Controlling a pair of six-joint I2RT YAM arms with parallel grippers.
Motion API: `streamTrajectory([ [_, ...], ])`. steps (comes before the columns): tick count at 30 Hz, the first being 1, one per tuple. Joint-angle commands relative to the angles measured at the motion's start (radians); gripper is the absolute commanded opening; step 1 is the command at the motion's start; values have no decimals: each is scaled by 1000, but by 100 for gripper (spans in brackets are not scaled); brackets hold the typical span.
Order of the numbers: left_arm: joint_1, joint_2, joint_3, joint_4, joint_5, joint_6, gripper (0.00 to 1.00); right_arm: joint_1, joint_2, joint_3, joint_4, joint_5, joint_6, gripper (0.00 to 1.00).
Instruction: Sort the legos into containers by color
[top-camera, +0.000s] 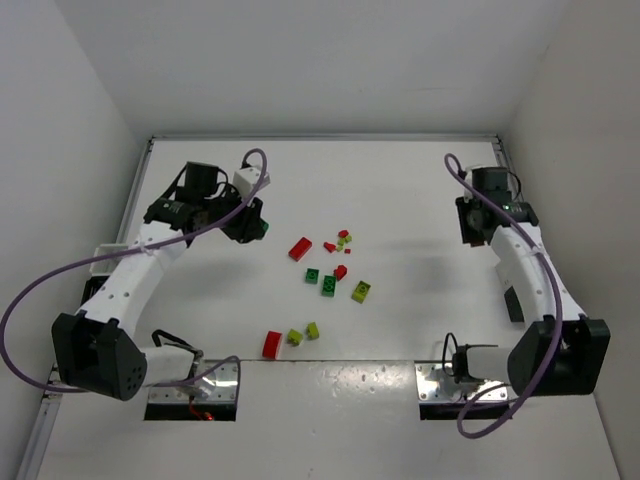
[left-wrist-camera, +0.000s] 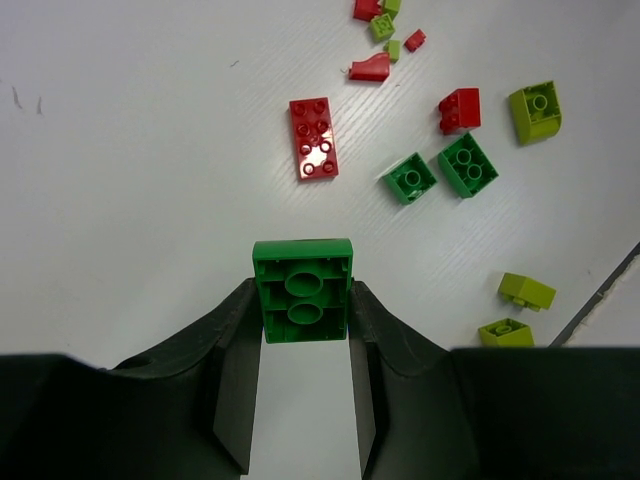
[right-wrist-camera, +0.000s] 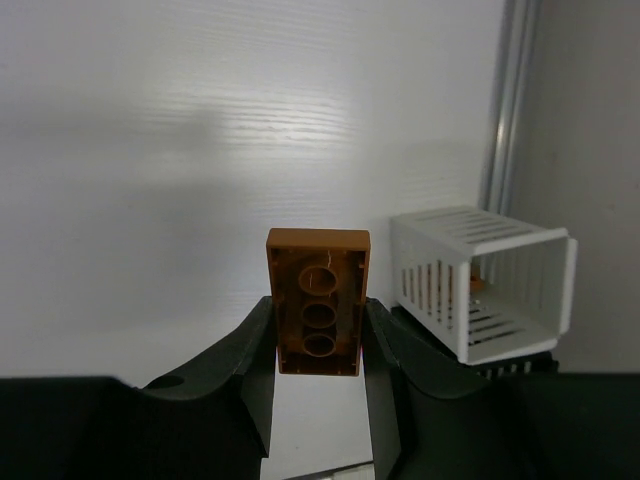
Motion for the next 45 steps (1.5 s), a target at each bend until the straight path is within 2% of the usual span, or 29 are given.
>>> streamTrajectory([
  [1,-11,15,59,22,17,-9,0,-99,24,53,21,20,-97,3],
  [9,-11,24,59,22,17,-18,0,-364,100,98,21,-66,-195,2],
  [22,-29,53,68,22,17,-36,0,-562,179,98,39,-161,-269,2],
  [24,-39,53,68,22,8,-36,0,-578,189,98,39,-187,-278,5],
  [27,-39,53,68,22,8,-45,0,-599,198,98,39,-212,-287,19],
  [28,-39,53,68,31,8,-45,0,-599,198,98,39,-212,-287,31],
  [30,-39,53,68,31,8,-45,0,-599,198,98,39,-221,-287,44],
  [31,-39,53,68,31,8,-45,0,-599,198,98,48,-221,-287,54],
  [38,-17,53,77,40,8,-87,0,-599,187,118,20,-267,-298,59],
  [41,43,26,97,40,-9,-122,0,-575,154,118,4,-339,-330,59],
  [45,151,15,146,-41,-70,-154,0,-503,143,138,-22,-409,-341,59],
])
